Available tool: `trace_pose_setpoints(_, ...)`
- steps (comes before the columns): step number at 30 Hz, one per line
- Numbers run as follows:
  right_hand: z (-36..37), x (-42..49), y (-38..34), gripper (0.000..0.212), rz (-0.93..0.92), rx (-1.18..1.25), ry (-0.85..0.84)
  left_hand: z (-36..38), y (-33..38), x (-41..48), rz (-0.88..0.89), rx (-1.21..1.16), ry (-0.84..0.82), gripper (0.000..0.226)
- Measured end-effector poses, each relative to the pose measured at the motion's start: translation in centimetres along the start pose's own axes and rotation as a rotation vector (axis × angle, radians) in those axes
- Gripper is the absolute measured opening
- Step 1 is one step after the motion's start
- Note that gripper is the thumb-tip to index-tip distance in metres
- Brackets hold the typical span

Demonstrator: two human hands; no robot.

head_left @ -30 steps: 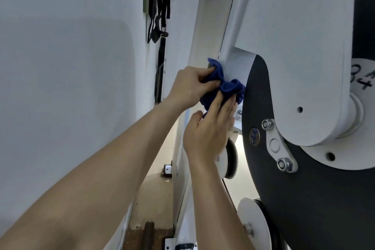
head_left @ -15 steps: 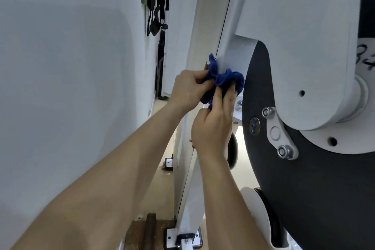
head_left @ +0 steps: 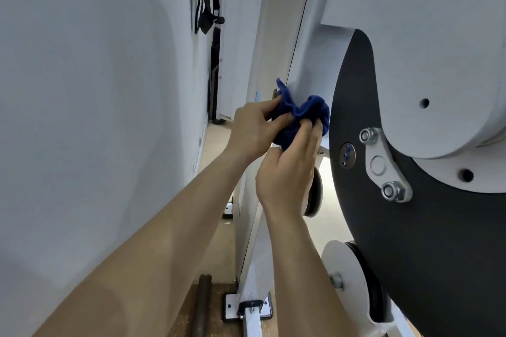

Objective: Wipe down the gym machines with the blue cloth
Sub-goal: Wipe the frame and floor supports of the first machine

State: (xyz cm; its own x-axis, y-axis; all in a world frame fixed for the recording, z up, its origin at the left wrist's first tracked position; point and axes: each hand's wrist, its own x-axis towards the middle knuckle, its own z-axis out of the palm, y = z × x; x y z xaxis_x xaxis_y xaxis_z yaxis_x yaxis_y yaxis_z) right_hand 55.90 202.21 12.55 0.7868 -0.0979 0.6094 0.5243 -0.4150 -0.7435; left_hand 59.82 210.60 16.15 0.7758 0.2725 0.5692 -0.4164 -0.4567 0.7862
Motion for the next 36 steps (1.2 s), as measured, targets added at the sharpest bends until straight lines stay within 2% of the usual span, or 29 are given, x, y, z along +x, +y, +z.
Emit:
trace_pose_setpoints(1,0.2,-0.1,0.1,0.063,-0.007,0.061,0.011,0.1,0.0,-0.4,-0.008,-0.023,0.011,0.005)
trace_pose_setpoints(4,0.0,-0.6,0.8,0.06,-0.03,0.151,0.016,0.9,-1.0,-2.3,-0.088,-0.113,0.034,0.025)
trace_pose_setpoints(10,-0.9,-1.6,1.9,0.054,-0.067,-0.015,-0.014,1.5,-3.5,-5.1,-0.254,-0.161,0.007,0.022)
trace_pose_setpoints(13,-1.5,-2.1,0.1,0.055,-0.014,0.02,-0.078,1.0,-2.4,-3.9,-0.208,-0.203,0.047,0.018)
trace_pose_setpoints(16,-1.5,-0.5,-1.5,0.057,-0.031,0.033,-0.045,0.1,-0.4,-1.8,-0.116,-0.294,0.099,0.015)
trace_pose_setpoints(19,-0.9,0.6,-0.9,0.058,0.033,-0.056,-0.052,0.6,0.0,-1.4,-0.059,-0.178,0.052,0.012)
trace_pose_setpoints(23,-0.5,-1.5,1.0,0.056,-0.021,-0.129,-0.037,1.4,-2.8,-3.8,-0.219,-0.154,0.023,0.02)
trace_pose_setpoints(27,0.0,-5.5,3.0,0.058,0.029,-0.077,-0.167,1.3,-5.8,-7.1,-0.363,-0.129,-0.029,0.019)
trace_pose_setpoints(33,-0.8,-8.9,4.8,0.058,0.054,0.0,-0.117,0.2,-6.3,-8.8,-0.326,-0.246,0.061,0.012)
trace_pose_setpoints(36,-0.5,-8.0,4.6,0.059,0.004,0.026,-0.136,0.4,-6.1,-8.9,-0.317,-0.275,0.136,0.008)
